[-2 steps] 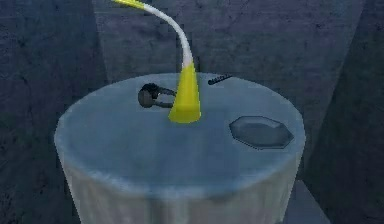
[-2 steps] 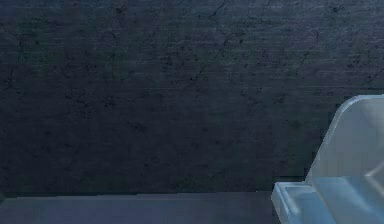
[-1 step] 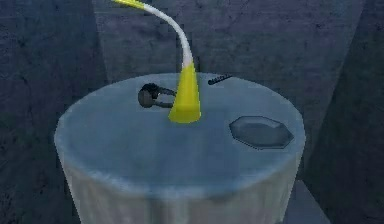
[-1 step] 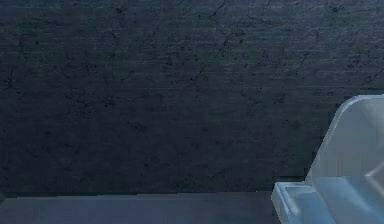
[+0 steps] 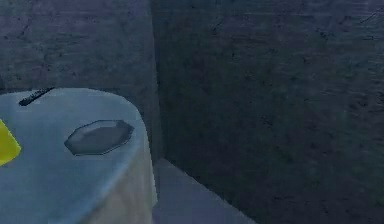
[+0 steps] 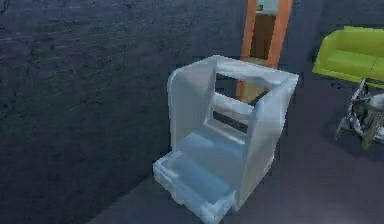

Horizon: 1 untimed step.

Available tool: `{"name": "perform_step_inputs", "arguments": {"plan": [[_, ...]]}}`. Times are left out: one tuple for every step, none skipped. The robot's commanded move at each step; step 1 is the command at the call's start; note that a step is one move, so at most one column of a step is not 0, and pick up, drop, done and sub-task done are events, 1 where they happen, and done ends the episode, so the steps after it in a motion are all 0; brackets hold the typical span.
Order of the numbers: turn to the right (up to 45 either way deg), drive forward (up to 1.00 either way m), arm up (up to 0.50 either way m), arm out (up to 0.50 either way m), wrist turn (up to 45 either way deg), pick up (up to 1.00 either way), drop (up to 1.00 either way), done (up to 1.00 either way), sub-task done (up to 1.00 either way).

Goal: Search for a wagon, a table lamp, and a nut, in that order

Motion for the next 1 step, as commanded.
{"name": "perform_step_inputs", "arguments": {"plan": [[45.0,0.0,0.0,0.0,0.0,0.0,0.0,0.0,0.0]]}}
